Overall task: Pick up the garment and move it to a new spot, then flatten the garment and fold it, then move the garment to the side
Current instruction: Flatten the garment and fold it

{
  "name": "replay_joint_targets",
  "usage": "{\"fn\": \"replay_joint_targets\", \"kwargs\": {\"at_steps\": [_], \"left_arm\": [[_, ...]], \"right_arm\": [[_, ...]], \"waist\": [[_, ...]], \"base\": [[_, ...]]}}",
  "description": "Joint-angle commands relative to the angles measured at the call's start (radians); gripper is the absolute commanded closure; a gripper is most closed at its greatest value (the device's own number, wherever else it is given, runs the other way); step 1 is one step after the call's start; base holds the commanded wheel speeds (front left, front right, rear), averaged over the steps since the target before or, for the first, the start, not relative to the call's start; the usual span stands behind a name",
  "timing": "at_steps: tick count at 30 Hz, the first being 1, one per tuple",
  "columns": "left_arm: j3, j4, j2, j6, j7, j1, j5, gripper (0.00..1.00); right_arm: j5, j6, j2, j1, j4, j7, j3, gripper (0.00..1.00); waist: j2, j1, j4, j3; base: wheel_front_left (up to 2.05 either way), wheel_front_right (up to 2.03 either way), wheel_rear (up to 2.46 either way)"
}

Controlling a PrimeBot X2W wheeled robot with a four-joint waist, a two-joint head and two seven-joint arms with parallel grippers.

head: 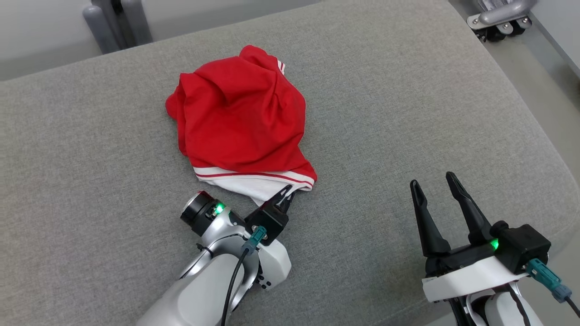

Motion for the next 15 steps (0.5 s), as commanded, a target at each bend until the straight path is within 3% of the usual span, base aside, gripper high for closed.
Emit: {"fn": "replay_joint_targets", "kwargs": {"at_steps": [1, 7, 15], "left_arm": [[0.0, -0.015, 0.003, -0.001, -0.001, -0.004, -0.009, 1.0], [0.016, -0.127, 0.003, -0.021, -0.001, 0.002, -0.092, 1.0], [0.052, -0.198, 0.003, -0.045, -0.001, -0.13, -0.144, 1.0]], "right_arm": [[-0.002, 0.0, -0.005, -0.007, 0.004, 0.0, -0.002, 0.0], [0.007, 0.0, -0.005, 0.0, 0.016, 0.0, 0.02, 0.0], [0.007, 0.0, -0.005, 0.029, 0.041, 0.0, 0.047, 0.0]], "waist": [[0.0, 0.0, 0.005, -0.014], [0.0, 0.0, 0.002, -0.066], [0.0, 0.0, -0.038, -0.151]], "base": [[0.0, 0.0, 0.0], [0.0, 0.0, 0.0], [0.0, 0.0, 0.0]]}}
